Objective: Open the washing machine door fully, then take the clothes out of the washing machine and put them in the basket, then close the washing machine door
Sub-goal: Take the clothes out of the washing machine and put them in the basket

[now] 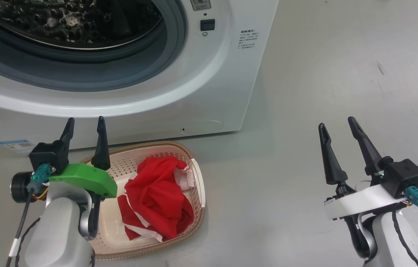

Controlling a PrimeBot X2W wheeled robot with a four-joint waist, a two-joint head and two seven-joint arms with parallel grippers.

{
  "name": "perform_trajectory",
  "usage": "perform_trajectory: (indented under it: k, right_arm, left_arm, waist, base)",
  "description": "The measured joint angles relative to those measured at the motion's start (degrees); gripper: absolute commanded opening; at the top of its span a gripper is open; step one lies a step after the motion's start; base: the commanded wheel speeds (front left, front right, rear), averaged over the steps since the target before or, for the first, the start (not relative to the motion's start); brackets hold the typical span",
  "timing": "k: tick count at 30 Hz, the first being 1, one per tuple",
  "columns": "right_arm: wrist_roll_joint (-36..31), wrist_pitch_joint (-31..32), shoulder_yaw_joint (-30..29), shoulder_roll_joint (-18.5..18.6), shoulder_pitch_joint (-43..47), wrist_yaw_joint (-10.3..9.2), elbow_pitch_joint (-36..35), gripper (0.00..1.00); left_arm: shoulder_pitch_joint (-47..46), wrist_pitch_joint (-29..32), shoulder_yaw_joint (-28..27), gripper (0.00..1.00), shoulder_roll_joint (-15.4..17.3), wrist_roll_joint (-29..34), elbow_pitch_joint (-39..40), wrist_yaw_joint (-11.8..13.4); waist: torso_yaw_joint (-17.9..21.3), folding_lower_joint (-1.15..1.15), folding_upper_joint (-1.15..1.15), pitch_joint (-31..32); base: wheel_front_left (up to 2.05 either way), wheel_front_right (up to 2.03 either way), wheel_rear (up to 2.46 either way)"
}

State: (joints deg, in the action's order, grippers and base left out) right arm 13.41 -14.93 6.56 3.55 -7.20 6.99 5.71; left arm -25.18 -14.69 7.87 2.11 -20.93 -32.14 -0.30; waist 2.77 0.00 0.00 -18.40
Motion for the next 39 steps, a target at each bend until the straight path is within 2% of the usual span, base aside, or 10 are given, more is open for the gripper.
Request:
perform_trajectory:
  k: [22, 39]
  right_arm:
    - [-0.9, 0.0, -0.8, -0.7, 9.7, -0.02, 2.0, 1.00]
    - [-1.0, 0.0, -0.7, -1.0, 12.6, -0.18, 1.1, 1.00]
  left_arm:
    - [21.1, 0.0, 1.6, 1.00, 0.1, 4.2, 13.5, 2.4]
    - [29.5, 0.0, 2.4, 1.00, 0.3, 4.8, 21.5, 3.7]
  waist:
    - [-1.8, 0.00, 0.00, 11.9]
    - [-2.6, 0.00, 0.00, 14.6]
  base:
    - [0.00, 0.00, 0.00]
    - [0.00, 0.00, 0.00]
